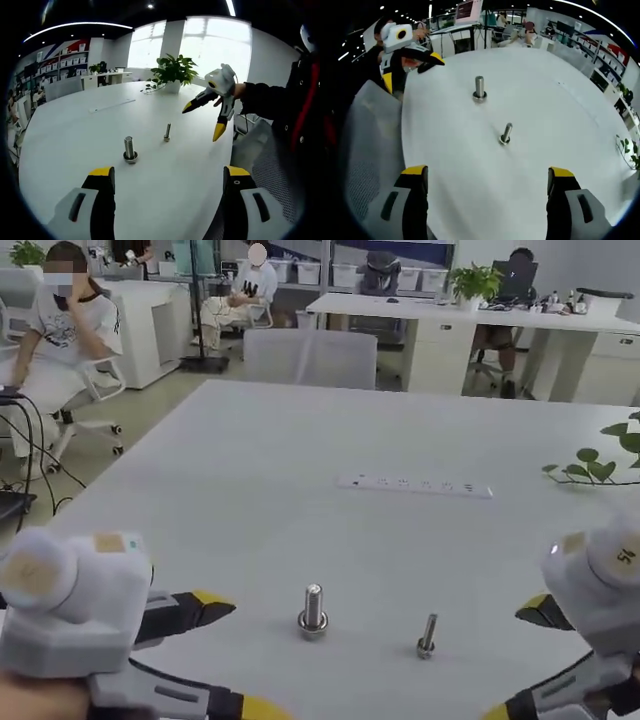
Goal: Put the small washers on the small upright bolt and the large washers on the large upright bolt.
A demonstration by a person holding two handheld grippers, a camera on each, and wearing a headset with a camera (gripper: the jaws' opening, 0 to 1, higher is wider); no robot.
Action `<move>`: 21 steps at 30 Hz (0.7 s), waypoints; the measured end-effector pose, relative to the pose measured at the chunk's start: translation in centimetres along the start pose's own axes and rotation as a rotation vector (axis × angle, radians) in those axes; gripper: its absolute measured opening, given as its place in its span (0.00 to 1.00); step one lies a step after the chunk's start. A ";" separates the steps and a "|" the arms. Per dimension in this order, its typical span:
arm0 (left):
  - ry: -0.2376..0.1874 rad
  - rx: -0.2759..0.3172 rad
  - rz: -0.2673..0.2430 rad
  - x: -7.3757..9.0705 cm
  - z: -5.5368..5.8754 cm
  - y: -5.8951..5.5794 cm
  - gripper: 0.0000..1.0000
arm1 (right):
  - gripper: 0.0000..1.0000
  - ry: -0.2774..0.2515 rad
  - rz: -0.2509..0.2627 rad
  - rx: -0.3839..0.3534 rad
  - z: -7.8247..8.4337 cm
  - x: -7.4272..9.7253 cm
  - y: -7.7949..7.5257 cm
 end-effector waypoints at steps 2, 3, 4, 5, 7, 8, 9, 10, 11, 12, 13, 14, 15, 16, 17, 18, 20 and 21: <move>-0.006 0.002 0.001 0.1 0.0 -0.1 0.89 | 1.00 -0.024 0.010 -0.005 0.2 0.2 0.7; -0.007 0.002 0.002 0.0 0.0 -0.2 0.90 | 1.00 -0.038 0.013 -0.006 0.3 0.2 1.0; -0.005 0.001 0.004 0.0 0.1 -0.3 0.90 | 1.00 -0.057 0.012 -0.012 0.4 0.3 1.3; -0.004 0.002 0.006 0.0 0.2 -0.4 0.90 | 1.00 -0.077 0.007 -0.020 0.4 0.4 1.5; -0.001 0.007 0.010 0.0 0.6 -0.4 0.90 | 1.00 -0.117 0.008 -0.019 0.6 0.4 1.9; 0.001 0.011 0.010 0.1 0.8 -0.3 0.90 | 1.00 -0.127 0.003 -0.017 0.9 0.4 2.1; 0.003 0.013 0.009 0.1 1.0 -0.2 0.90 | 1.00 -0.139 0.003 -0.016 0.9 0.4 2.2; 0.003 0.015 0.010 0.1 1.1 -0.2 0.90 | 1.00 -0.154 0.005 -0.016 1.0 0.4 2.3; 0.003 0.019 0.012 0.1 1.2 -0.2 0.90 | 1.00 -0.163 0.005 -0.015 1.1 0.4 2.4; 0.002 0.021 0.012 0.0 1.3 -0.1 0.90 | 1.00 -0.177 0.004 -0.017 1.1 0.4 2.5; 0.004 0.024 0.011 -0.1 1.4 0.0 0.90 | 1.00 -0.209 0.002 -0.027 1.0 0.3 2.5; 0.007 0.028 0.009 -0.2 1.6 0.2 0.90 | 1.00 -0.213 -0.008 -0.041 1.1 0.2 2.6; 0.007 0.035 0.011 -0.3 1.9 0.4 0.90 | 1.00 -0.209 -0.013 -0.046 1.2 0.0 2.6; 0.008 0.039 0.011 -0.3 2.0 0.4 0.90 | 1.00 -0.209 -0.012 -0.046 1.2 -0.2 2.7; 0.012 0.043 0.010 -0.4 2.2 0.5 0.90 | 1.00 -0.195 -0.014 -0.045 1.4 -0.5 2.7; 0.012 0.045 0.010 -0.4 2.3 0.5 0.90 | 1.00 -0.188 -0.018 -0.046 1.5 -0.7 2.7; 0.014 0.053 0.010 -0.5 2.5 0.6 0.90 | 1.00 -0.185 -0.021 -0.050 1.6 -0.9 2.8; 0.014 0.056 0.011 -0.5 2.6 0.6 0.90 | 1.00 -0.182 -0.022 -0.053 1.6 -1.0 2.8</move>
Point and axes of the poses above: the centre of the closed fingertips' face, and the gripper's own axes: x roughly backward along the fingers, y roughly to its left, z roughly out of its underside, the point moved 9 cm from there along x, roughly backward along the fingers, and after that the axes turned 4 degrees about -x, right-handed, at the moved point
